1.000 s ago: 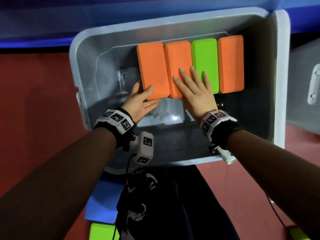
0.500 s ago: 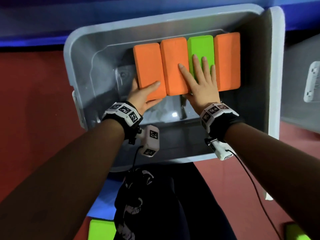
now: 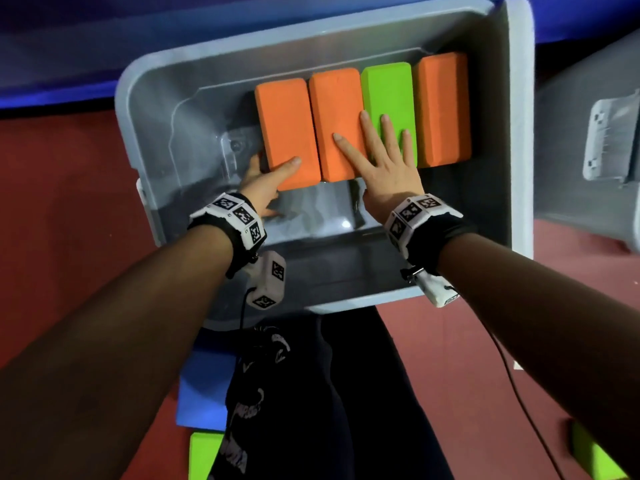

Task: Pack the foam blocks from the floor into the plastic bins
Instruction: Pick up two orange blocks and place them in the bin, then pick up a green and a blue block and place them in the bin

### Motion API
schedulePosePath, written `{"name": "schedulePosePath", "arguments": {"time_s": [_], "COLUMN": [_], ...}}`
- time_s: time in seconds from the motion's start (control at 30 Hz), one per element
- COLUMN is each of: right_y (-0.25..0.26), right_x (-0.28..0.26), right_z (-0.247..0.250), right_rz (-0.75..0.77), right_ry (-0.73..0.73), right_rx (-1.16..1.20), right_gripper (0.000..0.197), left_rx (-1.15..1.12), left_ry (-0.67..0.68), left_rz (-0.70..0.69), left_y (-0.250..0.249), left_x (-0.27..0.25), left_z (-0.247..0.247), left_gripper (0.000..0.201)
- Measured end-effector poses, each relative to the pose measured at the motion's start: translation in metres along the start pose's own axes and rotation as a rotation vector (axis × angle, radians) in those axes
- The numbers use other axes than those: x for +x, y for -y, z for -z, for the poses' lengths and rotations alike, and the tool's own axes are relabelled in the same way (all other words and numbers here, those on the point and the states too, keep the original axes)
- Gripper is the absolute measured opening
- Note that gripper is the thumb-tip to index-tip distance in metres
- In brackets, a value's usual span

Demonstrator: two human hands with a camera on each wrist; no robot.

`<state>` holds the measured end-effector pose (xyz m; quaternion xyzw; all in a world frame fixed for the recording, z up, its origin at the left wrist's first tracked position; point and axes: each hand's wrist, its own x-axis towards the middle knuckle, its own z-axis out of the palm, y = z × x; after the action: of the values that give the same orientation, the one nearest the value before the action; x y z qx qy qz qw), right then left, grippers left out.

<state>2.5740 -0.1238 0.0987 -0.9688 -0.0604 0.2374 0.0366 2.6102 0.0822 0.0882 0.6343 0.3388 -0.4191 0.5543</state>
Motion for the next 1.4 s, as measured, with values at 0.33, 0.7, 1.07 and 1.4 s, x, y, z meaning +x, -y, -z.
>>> {"name": "schedulePosePath", "arguments": {"time_s": [0.33,0.7,1.07,1.4], "right_y": [0.028,0.028,0.007,0.069], "right_x": [-0.105,-0.287,-0.457,-0.78], "right_z": [0.024,0.112,0.062,-0.106], "right_rz": [-0.431,-0.771,-1.125,-1.526], "right_ry": [0.516,0.488,0.131,0.042], "right_rx": [0.471,0.973,1.365,1.72], "right_gripper": [0.051,0.051,0.047,0.048], "left_rx": [0.301,0.786,1.505,2.164], "left_ry": [-0.089,0.143,0.329,0.666], "left_rz": [0.06,0.011,-0.249,-0.352], "left_y": [0.006,-0.008,0.072,0.347], "left_x": [-0.091,-0.271,-0.336,-0.458], "left_z": [-0.002,-0.05,-0.189,-0.339], "left_gripper": [0.057,0.058,0.04,0.042]}}
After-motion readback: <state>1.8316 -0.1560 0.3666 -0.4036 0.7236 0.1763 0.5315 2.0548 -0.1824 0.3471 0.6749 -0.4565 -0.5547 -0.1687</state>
